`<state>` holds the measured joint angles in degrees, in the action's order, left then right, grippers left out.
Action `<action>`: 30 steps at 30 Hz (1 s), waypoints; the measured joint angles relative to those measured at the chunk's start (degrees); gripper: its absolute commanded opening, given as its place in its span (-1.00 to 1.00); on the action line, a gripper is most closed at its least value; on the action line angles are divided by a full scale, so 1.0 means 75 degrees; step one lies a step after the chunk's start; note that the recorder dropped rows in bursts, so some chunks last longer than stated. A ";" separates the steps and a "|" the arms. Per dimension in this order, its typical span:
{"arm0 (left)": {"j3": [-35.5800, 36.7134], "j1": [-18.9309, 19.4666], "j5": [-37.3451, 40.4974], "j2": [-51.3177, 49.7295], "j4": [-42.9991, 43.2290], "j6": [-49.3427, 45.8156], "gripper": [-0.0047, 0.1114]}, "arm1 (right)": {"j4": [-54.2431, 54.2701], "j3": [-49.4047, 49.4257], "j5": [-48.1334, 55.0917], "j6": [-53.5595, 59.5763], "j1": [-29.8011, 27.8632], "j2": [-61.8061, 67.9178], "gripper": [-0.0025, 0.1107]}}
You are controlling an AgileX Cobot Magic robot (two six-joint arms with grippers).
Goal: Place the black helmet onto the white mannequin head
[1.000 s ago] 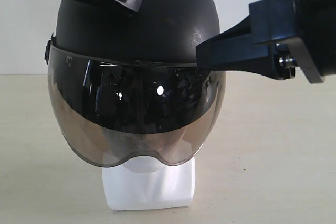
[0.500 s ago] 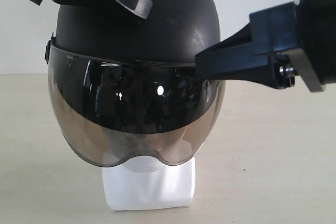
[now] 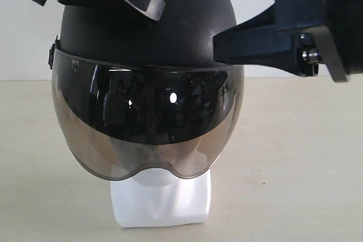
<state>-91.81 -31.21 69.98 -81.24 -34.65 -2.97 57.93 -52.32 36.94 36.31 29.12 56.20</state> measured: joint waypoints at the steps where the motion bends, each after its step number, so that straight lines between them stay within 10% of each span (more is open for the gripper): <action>1: 0.0000 0.0000 0.0000 0.0000 0.0000 0.0000 -0.84 | 0.0052 -0.0004 -0.0015 0.0013 0.0000 0.0062 -0.96; 30: 0.0000 0.0000 0.0014 -0.0005 0.0000 0.0000 -0.84 | -0.0496 -0.0074 0.1142 -0.0048 0.0000 0.0529 -0.96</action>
<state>-91.81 -31.21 70.08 -81.27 -34.65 -2.97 54.21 -52.87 45.50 35.95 29.12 60.16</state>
